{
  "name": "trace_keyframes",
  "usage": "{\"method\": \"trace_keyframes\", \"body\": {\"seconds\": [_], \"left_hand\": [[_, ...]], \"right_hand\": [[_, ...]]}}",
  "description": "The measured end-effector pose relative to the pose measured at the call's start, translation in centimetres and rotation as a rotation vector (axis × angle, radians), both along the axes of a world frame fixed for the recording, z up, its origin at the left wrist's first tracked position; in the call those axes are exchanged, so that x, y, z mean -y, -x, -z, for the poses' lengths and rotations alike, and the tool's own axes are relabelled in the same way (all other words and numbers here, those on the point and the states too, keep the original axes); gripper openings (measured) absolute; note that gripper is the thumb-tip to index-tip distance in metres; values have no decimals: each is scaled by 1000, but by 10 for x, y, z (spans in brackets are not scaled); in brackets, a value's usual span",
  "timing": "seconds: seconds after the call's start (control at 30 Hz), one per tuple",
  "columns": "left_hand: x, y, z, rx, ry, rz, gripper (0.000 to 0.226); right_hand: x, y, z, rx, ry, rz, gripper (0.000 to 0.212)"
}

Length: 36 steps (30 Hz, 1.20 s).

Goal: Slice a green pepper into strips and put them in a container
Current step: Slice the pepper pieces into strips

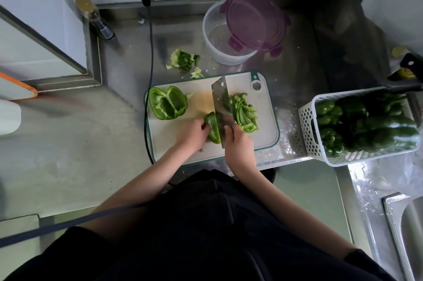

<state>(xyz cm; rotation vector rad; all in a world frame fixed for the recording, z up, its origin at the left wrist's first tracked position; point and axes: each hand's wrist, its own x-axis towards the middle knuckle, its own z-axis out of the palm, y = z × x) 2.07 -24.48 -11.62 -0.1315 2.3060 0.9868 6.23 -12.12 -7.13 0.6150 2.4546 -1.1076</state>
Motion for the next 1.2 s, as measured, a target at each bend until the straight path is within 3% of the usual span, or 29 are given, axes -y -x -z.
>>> {"method": "trace_keyframes", "body": {"seconds": [0.43, 0.7, 0.93, 1.2], "left_hand": [[-1, 0, 1, 28, -26, -12, 25], [-4, 2, 0, -3, 55, 21, 28], [0, 1, 3, 35, 89, 80, 34], [8, -2, 3, 33, 10, -51, 34]], "right_hand": [[3, -2, 11, 10, -54, -72, 29], [6, -1, 20, -3, -90, -107, 31], [16, 45, 19, -21, -86, -123, 34], [-28, 34, 2, -103, -98, -80, 31]]}}
